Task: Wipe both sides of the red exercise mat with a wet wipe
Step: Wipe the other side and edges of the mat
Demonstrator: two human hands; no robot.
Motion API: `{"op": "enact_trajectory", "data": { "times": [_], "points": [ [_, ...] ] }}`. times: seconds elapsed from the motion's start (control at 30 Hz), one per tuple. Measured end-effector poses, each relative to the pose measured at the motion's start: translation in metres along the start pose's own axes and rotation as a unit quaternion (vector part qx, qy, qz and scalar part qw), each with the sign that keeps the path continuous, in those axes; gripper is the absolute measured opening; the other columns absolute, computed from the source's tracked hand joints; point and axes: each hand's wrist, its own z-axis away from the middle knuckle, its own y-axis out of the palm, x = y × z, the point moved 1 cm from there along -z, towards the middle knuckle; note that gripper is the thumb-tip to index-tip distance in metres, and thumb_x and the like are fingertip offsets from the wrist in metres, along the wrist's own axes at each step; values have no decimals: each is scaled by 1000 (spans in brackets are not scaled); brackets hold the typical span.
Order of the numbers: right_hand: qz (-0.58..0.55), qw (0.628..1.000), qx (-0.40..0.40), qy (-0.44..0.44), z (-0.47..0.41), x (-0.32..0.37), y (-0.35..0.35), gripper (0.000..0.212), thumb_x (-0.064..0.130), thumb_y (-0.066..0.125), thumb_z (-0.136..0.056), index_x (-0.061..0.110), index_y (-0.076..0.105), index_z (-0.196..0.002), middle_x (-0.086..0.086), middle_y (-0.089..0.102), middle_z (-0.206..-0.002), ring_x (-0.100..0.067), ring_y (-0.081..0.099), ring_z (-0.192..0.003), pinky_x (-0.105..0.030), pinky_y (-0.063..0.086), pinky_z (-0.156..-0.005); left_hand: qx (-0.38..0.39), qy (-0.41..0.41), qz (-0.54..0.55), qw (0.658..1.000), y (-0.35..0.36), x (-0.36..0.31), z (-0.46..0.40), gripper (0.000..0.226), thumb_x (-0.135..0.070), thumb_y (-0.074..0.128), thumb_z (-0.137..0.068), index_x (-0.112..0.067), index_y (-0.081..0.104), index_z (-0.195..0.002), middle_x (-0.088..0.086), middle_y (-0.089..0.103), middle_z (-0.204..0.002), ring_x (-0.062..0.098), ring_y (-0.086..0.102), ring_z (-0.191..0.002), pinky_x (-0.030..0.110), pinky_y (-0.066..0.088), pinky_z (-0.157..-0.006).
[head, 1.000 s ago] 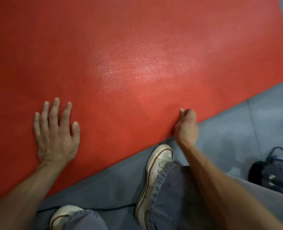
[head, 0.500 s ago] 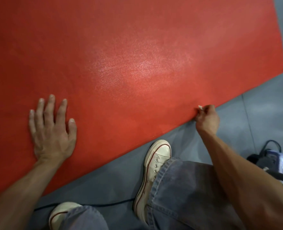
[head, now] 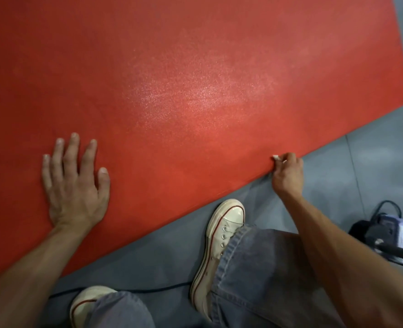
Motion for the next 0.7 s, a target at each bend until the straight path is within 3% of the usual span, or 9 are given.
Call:
{"op": "enact_trajectory", "data": {
  "times": [0.17,0.3,0.37,0.47,0.57,0.7],
  "points": [
    [13,999,-7,41,-10,-6,2,34,41,45,-106,8,51,-100,-21,58,-108,-38,55,-99,-40,36,-79,-4,-3,2,1000,1,0,1,58,-33,42,-100,-18,39,-156,10,26,-167,32,17,-156,53,10,-127],
    [42,998,1,40,14,11,11,27,35,34,-108,17,41,-90,-23,61,-102,-43,57,-93,-38,31,-71,-1,-3,3,1000,1,1,0,58,-34,42,-100,-18,39,-156,9,25,-168,31,16,-157,53,9,-127],
    [32,999,12,2,45,26,21,27,33,35,-108,18,40,-87,-21,62,-93,-43,58,-87,-38,31,-68,4,-10,7,1000,0,0,1,59,-34,41,-100,-19,39,-156,9,24,-168,31,15,-157,52,8,-127],
    [36,991,92,-95,100,40,28,30,37,38,-108,20,38,-83,-9,57,-74,-40,55,-72,-38,32,-60,5,-11,8,1000,0,0,1,59,-35,40,-99,-18,39,-156,9,24,-168,31,15,-157,52,7,-127],
    [109,968,117,-192,93,29,18,29,42,40,-105,19,41,-87,-13,60,-72,-40,55,-69,-41,37,-56,5,-7,12,1000,0,1,1,59,-35,40,-99,-18,39,-156,9,24,-168,31,15,-157,51,7,-127],
    [95,994,28,-53,44,17,10,28,41,44,-103,15,47,-93,-28,61,-80,-47,58,-77,-41,34,-60,2,-6,15,1000,0,2,1,58,-35,42,-99,-18,41,-155,9,24,-168,32,16,-156,52,8,-127]
  ]
}}
